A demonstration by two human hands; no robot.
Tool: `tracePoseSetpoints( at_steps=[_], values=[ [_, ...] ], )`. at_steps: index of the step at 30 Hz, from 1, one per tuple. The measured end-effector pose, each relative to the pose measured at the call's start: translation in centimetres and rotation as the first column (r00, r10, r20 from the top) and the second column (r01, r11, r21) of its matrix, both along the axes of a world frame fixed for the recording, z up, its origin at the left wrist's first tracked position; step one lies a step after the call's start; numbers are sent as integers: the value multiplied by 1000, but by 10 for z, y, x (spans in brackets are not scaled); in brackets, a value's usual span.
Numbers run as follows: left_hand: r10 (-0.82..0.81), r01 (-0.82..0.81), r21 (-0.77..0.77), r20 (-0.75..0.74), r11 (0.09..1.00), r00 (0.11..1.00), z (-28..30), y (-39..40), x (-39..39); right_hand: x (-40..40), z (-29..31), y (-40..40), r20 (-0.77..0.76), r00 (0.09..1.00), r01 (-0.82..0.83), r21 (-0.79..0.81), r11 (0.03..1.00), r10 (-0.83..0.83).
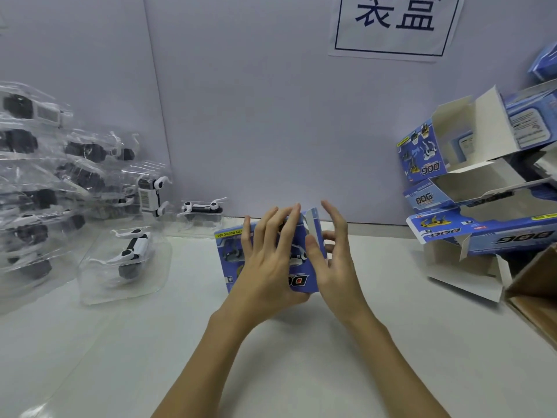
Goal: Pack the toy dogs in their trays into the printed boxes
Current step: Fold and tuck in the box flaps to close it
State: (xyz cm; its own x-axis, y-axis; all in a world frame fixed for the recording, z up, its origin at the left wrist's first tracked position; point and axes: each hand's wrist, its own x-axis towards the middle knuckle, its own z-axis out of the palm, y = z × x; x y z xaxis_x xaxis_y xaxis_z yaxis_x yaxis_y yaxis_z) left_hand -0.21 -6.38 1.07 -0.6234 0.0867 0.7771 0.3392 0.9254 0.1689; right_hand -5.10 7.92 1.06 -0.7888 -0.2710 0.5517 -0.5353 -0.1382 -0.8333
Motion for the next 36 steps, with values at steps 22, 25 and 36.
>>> tracePoseSetpoints(
  at_steps=[22, 25, 36],
  values=[
    [51, -51, -30, 2, 998, 999, -4, -1, 0, 0, -1, 2, 64, 998, -20, -7, 1000, 20],
    [70, -70, -39, -8, 997, 998, -5, -1, 0, -1, -4, 2, 56, 998, 1, 15, 1000, -2],
    [49, -53, -51, -80, 997, 996, -3, 0, 2, 4, -2, 2, 29, 996, -83, 47, 995, 82]
  ],
)
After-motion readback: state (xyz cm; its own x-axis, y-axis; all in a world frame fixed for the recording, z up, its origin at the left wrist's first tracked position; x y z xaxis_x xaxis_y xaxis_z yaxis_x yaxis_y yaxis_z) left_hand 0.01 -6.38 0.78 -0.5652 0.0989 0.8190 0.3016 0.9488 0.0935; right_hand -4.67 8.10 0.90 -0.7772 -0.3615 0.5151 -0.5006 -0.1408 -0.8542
